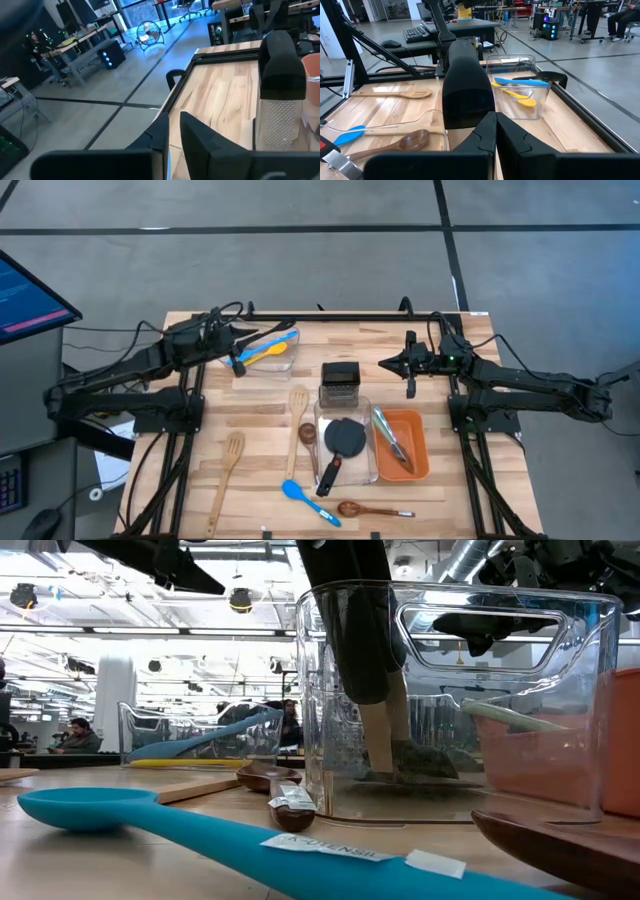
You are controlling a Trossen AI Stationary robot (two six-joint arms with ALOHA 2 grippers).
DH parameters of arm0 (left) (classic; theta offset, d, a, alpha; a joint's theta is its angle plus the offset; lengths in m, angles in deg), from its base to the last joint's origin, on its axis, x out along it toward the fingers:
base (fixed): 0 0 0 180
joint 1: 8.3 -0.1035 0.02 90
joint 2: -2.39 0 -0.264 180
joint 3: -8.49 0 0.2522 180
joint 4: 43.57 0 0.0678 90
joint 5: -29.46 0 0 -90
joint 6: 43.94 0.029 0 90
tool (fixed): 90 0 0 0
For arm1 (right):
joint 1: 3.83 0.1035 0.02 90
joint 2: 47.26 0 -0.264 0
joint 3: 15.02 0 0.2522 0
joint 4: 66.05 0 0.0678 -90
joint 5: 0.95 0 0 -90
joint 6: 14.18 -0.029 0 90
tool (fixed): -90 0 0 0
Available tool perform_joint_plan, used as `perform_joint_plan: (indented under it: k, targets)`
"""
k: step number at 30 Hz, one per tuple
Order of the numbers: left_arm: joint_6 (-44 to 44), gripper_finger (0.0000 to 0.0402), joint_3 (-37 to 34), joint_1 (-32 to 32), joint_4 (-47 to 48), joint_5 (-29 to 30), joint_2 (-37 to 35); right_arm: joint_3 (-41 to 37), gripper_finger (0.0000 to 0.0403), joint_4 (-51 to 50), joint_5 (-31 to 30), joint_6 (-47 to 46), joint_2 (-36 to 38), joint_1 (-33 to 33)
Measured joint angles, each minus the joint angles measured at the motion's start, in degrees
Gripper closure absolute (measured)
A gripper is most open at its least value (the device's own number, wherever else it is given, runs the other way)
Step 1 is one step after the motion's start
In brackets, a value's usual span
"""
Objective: Pick & Place Kitchen Items
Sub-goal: Move the brown wooden ladle to the middle left of the table
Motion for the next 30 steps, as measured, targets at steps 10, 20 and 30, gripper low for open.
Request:
perform_joint_plan:
  k: [10,20,30]
  targets:
    - [-0.01,0.0384,0.00,0.00,-0.03,0.06,2.08,0.00,0.0402,0.01,0.00,2.84,0.00,0.00]
    - [0.00,0.0385,0.00,-0.02,-0.10,0.09,3.25,0.00,0.0402,0.01,-0.01,2.85,-0.01,0.00]
    - [0.00,0.0386,0.00,-0.02,-0.15,0.09,3.25,0.00,0.0402,0.01,0.00,2.91,-0.01,0.00]
